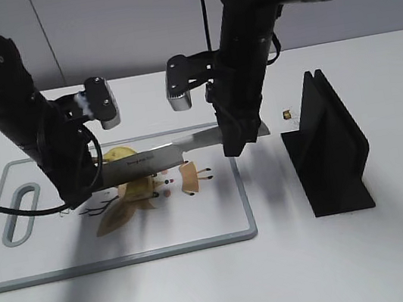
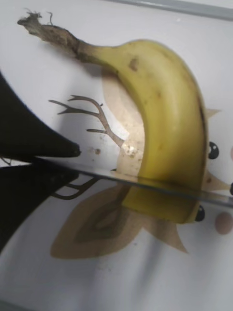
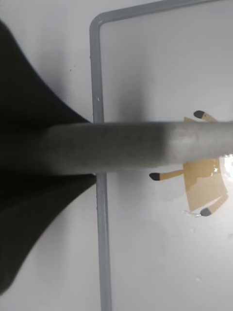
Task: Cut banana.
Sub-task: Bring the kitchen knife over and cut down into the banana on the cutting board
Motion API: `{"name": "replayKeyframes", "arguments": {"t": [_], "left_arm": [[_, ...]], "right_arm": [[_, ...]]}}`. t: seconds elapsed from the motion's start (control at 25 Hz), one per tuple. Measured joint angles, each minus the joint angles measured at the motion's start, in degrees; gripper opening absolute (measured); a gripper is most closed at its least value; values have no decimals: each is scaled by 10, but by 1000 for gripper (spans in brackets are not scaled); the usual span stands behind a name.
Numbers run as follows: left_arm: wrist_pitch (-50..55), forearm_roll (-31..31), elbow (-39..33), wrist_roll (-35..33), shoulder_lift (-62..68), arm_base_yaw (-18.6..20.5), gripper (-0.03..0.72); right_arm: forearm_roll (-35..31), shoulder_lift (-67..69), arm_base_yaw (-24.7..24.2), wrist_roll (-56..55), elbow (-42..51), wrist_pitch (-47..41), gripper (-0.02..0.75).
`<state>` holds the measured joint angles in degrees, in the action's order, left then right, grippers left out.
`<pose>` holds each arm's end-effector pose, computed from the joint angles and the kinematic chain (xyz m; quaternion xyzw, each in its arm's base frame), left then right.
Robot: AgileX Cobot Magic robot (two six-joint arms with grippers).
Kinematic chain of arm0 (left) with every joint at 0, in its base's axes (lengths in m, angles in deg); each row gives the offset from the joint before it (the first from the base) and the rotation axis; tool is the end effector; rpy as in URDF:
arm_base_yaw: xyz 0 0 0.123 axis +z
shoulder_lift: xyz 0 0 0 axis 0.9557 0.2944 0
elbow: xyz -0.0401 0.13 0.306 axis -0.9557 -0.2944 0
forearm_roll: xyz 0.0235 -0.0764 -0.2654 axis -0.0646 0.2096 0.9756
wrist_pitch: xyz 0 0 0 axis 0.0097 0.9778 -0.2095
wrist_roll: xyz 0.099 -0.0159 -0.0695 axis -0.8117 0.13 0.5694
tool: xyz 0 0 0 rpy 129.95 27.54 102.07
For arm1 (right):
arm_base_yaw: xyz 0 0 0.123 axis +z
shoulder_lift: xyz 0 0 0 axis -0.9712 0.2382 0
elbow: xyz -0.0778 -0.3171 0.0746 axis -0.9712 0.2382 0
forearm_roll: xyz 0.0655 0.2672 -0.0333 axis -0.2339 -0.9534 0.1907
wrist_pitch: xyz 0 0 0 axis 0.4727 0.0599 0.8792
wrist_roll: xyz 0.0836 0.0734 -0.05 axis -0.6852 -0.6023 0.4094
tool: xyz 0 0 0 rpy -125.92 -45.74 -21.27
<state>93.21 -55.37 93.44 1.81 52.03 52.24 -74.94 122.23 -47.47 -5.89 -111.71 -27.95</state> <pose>0.3837 -0.1710 0.1558 0.6205 0.7698 -0.0628 0.1359 0.4391 0.2656 0.1569 -0.6750 0.7310 0.0748 0.0660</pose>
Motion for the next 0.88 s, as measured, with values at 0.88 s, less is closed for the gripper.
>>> {"name": "replayKeyframes", "arguments": {"t": [0.88], "left_arm": [[-40, 15, 0, -4, 63, 0, 25]], "right_arm": [[-5, 72, -6, 0, -13, 5, 191]]}}
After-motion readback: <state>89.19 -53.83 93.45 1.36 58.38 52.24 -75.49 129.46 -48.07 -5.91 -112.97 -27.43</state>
